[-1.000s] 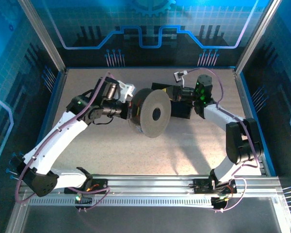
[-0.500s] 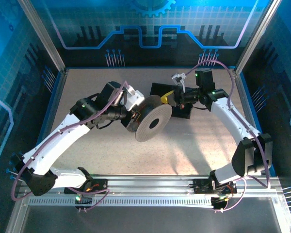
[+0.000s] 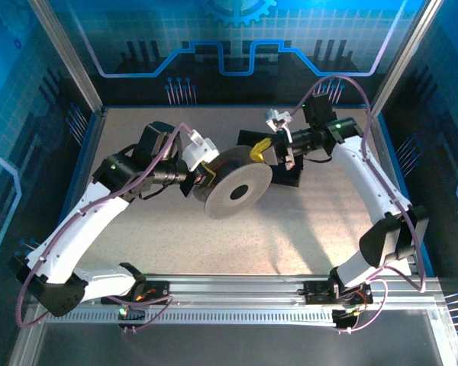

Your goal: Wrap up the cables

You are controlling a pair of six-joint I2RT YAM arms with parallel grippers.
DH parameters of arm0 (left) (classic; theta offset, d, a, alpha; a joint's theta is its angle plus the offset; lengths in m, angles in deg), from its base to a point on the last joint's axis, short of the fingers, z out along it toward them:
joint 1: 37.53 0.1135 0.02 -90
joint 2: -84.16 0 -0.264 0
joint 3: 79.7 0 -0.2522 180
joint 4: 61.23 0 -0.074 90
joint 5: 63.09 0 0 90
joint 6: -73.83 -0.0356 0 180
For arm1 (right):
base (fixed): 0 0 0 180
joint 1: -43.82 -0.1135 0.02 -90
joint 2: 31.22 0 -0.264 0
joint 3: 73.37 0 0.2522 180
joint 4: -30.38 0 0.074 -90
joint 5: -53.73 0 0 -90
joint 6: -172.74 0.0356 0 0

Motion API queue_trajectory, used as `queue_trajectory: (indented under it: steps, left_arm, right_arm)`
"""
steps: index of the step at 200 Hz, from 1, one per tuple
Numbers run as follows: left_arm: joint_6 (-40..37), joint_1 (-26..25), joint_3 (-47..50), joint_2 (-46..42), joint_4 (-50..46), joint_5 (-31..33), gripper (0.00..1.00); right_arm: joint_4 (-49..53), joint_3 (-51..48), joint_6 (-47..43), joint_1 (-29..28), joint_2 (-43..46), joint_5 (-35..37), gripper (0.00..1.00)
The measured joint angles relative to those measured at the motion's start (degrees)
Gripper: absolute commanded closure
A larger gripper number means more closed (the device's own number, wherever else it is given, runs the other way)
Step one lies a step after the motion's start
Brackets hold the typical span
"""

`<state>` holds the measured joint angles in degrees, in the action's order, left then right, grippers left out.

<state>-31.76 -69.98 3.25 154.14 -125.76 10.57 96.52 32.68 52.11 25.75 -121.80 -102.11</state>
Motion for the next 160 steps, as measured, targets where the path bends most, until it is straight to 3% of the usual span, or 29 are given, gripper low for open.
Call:
queue_trajectory:
  steps: [57,111,138,160]
  left_arm:
    - [0.24,0.9,2.69,0.61,-2.97,-5.16,1.0]
    - [0.63,0.9,3.34,1.97,-3.26,-5.38,1.0]
    - [0.66,0.9,3.78,1.92,-2.56,-4.85,1.0]
    - [0.55,0.81,4.28,1.84,-1.97,-3.37,1.0]
  right_arm:
    - [7.06,0.2,-4.39,-4.61,-1.77,4.57,1.0]
    - [8.26,0.44,-4.11,-5.64,-2.56,8.83,1.0]
    - [7.85,0.42,-2.69,-5.66,-2.54,9.7,0.79]
    - [5.64,0.22,1.33,-5.46,-1.68,9.9,0.73]
